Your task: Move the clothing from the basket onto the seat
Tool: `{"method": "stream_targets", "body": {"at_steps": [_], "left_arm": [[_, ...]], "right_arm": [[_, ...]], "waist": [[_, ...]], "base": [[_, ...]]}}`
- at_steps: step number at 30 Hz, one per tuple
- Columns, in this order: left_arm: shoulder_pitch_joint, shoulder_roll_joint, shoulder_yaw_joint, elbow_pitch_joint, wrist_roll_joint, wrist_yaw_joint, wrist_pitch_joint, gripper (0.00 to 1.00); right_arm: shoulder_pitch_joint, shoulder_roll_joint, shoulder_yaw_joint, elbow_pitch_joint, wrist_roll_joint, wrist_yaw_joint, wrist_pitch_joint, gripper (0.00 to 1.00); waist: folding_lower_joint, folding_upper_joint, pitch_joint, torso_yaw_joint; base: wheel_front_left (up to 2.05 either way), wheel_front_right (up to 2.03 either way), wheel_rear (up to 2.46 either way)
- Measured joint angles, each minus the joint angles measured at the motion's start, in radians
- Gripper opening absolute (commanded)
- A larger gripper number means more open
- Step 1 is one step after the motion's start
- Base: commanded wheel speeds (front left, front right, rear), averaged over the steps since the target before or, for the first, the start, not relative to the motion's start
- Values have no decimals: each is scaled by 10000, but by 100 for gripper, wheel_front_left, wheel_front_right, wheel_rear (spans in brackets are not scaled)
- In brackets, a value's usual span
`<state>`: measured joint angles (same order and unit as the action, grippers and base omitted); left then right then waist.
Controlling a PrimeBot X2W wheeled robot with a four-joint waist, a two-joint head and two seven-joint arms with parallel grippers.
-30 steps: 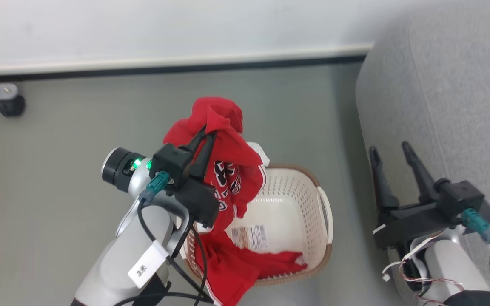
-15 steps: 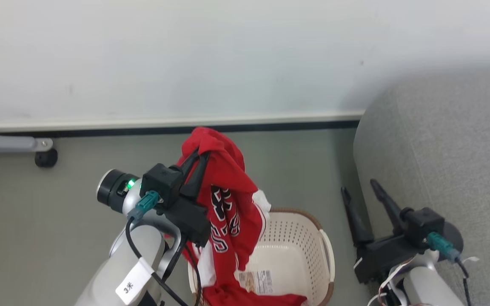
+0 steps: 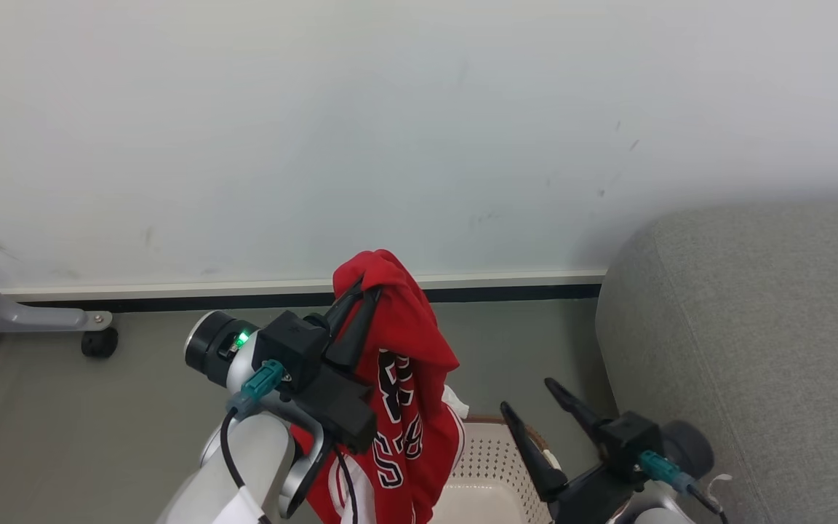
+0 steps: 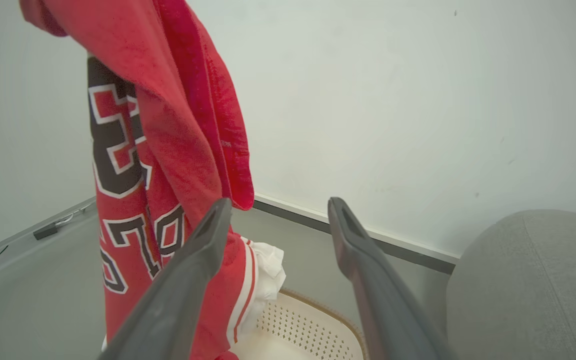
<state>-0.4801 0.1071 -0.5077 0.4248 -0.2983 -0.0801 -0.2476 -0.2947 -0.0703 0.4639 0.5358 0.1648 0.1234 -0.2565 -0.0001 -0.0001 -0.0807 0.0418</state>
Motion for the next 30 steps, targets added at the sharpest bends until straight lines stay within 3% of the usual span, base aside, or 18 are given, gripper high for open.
{"method": "stream_targets", "body": {"at_steps": [6, 28, 29, 30], "left_arm": [[24, -21, -228, -573, 2, -6, 245, 0], [375, -148, -955, -2788, -88, -173, 907, 0], [376, -148, -955, -2832, -98, -173, 980, 0], [381, -146, -953, -2846, -102, -173, 1001, 0]], "right_arm": [[-357, -6, 1129, 263, 46, 2, 0, 100], [-1561, -322, 2761, 1776, 857, 2, 0, 100], [-1590, -316, 2819, 1829, 899, 2, 0, 84], [-1614, -314, 2865, 1871, 932, 4, 0, 39]], "waist": [[0, 1, -140, 82], [1, 1, -191, 319], [1, 2, -191, 335], [2, 1, -191, 350]], "base": [[0, 0, 0], [0, 0, 0], [0, 0, 0], [0, 0, 0]]}}
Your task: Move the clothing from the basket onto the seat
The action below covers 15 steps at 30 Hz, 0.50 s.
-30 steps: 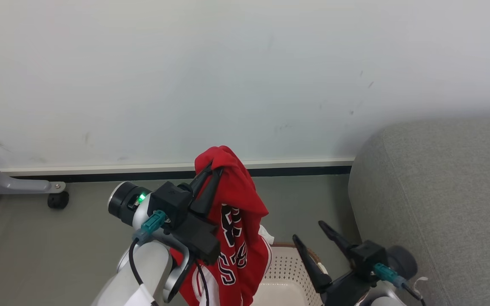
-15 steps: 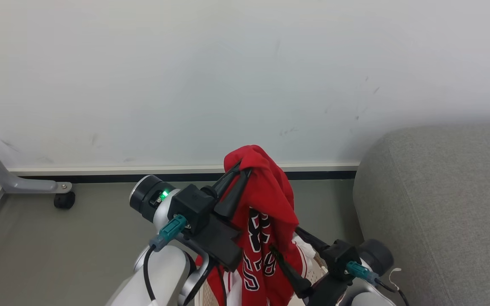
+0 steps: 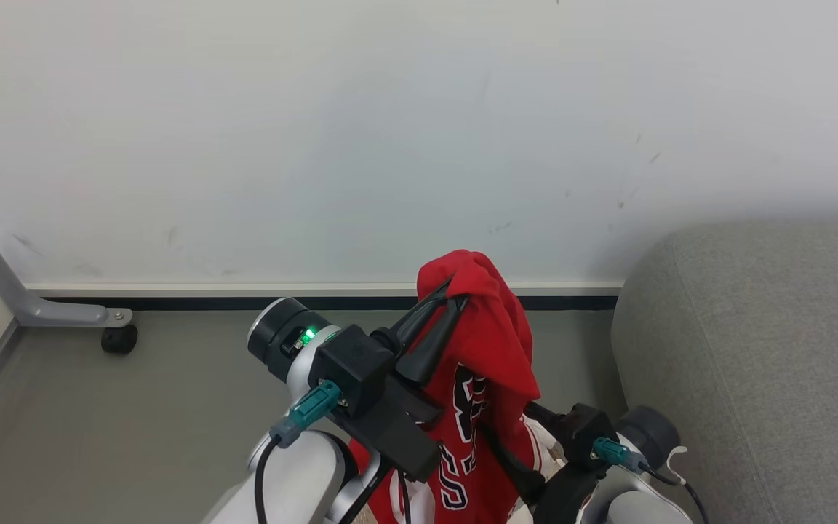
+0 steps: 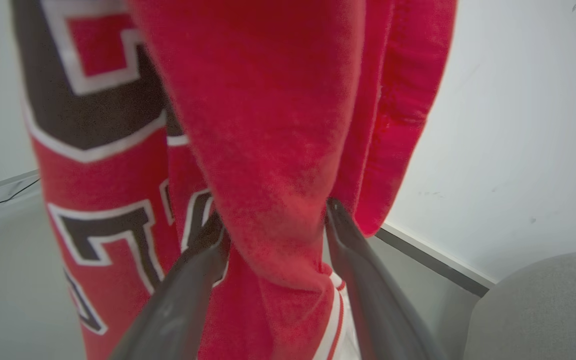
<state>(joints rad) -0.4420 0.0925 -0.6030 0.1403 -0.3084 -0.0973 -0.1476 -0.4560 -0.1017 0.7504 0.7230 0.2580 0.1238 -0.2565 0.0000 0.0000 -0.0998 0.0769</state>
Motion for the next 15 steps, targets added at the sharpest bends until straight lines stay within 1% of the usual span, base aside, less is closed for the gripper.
{"method": "stream_targets", "body": {"at_steps": [1, 2, 5, 10, 11, 12, 14, 15], "left_arm": [[12, 4, 13, -4, -6, 0, 21, 0], [35, 13, 42, -6, -35, 2, 48, 0], [216, 142, 207, 2, -86, 40, 146, 0], [533, 401, 658, 107, -228, 288, 161, 0], [602, 443, 761, 173, -311, 332, 198, 10], [665, 468, 846, 249, -422, 397, 198, 35], [798, 518, 1014, 420, -531, 487, 198, 42], [858, 546, 1058, 499, -537, 533, 198, 53]], "right_arm": [[-12, 8, 10, 35, 61, 0, 0, 18], [-14, 13, 12, 54, 136, 0, 0, 0], [-12, 10, 58, 58, 286, 0, 0, 0], [-1, -8, 15, -17, 617, 0, 0, 0], [5, -29, -21, -63, 673, 0, 0, 0], [16, -48, -54, -117, 725, 0, 0, 0], [75, -121, -144, -249, 817, 0, 0, 0], [112, -161, -188, -305, 865, 0, 0, 0]], "waist": [[0, 0, 1, 15], [0, 0, 3, 27], [0, 0, 15, 36], [0, 0, 56, -64], [0, 1, 69, -103], [0, 0, 80, -146], [0, 0, 102, -246], [0, 0, 113, -301]], "base": [[0, 0, 0], [0, 0, 0], [0, 0, 0], [0, 0, 0], [0, 0, 0], [0, 0, 0], [0, 0, 0], [0, 0, 0]]}}
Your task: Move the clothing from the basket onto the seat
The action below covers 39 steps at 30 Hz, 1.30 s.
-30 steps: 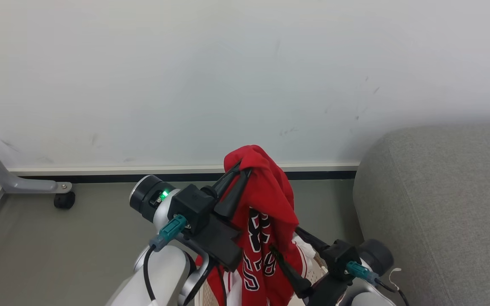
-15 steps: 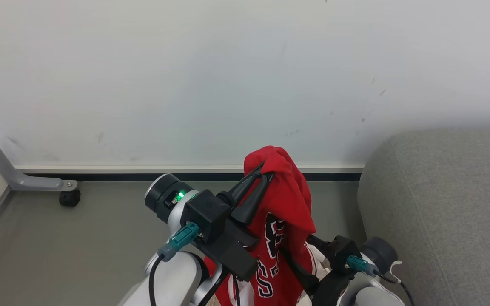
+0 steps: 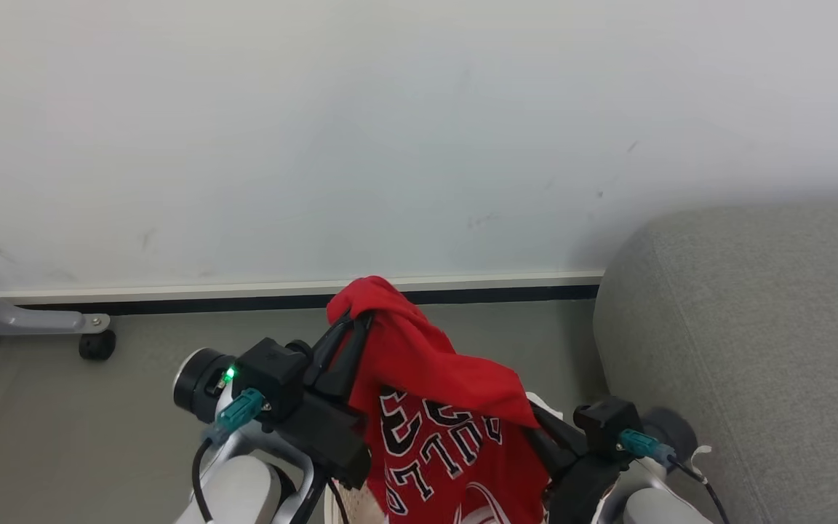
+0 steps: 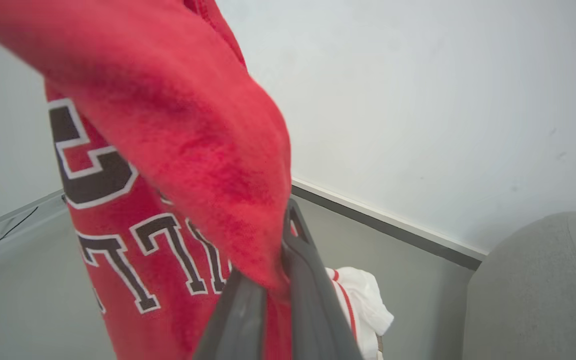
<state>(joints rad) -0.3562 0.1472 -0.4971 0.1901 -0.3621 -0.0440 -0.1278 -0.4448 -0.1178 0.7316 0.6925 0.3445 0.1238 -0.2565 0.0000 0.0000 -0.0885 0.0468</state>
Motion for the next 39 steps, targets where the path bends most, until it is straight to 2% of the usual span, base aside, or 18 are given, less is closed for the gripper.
{"method": "stream_targets", "body": {"at_steps": [1, 2, 14, 25, 39], "left_arm": [[62, 6, 56, 88, -50, 15, -2, 87], [123, 10, 98, 167, -94, 54, -4, 100], [925, 8, 468, 686, -514, 366, -303, 100], [1699, -138, 322, 800, -581, 366, -648, 100], [2223, -357, 119, 696, -571, 531, -945, 100]], "right_arm": [[49, -52, -54, -61, 38, 0, 0, 0], [84, -111, -100, -119, 104, 0, 0, 0], [439, -780, -1279, -1156, 435, -23, 2, 0], [1153, -1653, -2134, -2612, 405, -660, 0, 0], [2348, -2169, -2562, -4619, 148, -1256, 0, 0]], "waist": [[0, 0, 10, -58], [0, 0, 19, -115], [0, 0, 63, -827], [0, 0, 57, -1657], [0, 0, 111, -3046]], "base": [[0, 0, 0], [0, 0, 0], [0, 0, 0], [0, 0, 0], [0, 0, 0]]}}
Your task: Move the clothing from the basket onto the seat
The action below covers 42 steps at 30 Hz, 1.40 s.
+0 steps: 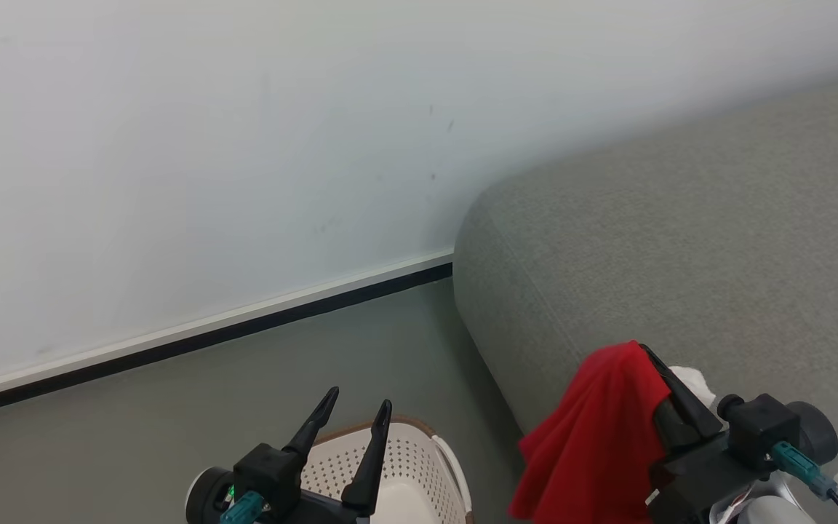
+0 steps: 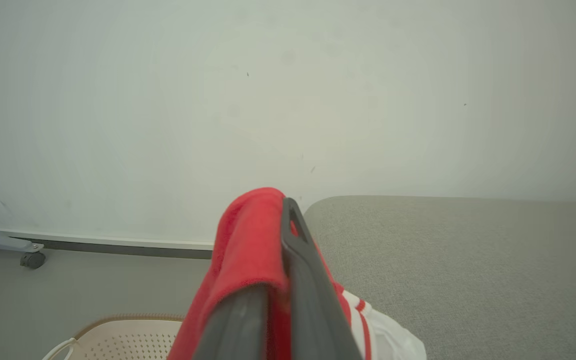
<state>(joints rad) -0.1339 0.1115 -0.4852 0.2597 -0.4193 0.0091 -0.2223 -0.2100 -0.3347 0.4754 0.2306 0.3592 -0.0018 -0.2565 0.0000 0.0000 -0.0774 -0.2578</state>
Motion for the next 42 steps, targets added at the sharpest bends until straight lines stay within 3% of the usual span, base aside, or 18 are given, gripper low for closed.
{"method": "stream_targets", "body": {"at_steps": [11, 18, 23, 31, 36, 42], "left_arm": [[168, -140, -142, -123, 113, 88, -96, 100], [71, -192, -343, -119, 399, 84, -98, 100], [-60, -171, -403, -221, 512, 82, -102, 100], [-440, -98, -662, -616, 800, 75, -105, 100], [-755, -102, -825, -825, 1103, 36, 59, 100], [-1376, -130, -1074, -1049, 1321, -15, 291, 100]], "right_arm": [[497, -407, -458, -926, -2, -249, 0, 0], [258, -681, -861, -993, 15, -199, 0, 0], [-1063, -1074, -1292, -819, 79, 79, 0, 0], [-3720, -1398, -1858, 495, 437, 732, 203, 0], [-5096, -1528, -2163, 1342, 809, 836, 453, 0], [-6819, -2127, -2654, 2635, 984, 957, 721, 0]], "waist": [[0, 0, 203, -1063], [0, 0, 533, -1095], [0, 0, 739, -920], [1, 0, 1329, -641], [1, 1, 1733, -489], [2, 1, 2424, -215]], "base": [[0, 0, 0], [0, 0, 0], [0, 0, 0], [0, 0, 0], [0, 0, 0], [0, 0, 0]]}}
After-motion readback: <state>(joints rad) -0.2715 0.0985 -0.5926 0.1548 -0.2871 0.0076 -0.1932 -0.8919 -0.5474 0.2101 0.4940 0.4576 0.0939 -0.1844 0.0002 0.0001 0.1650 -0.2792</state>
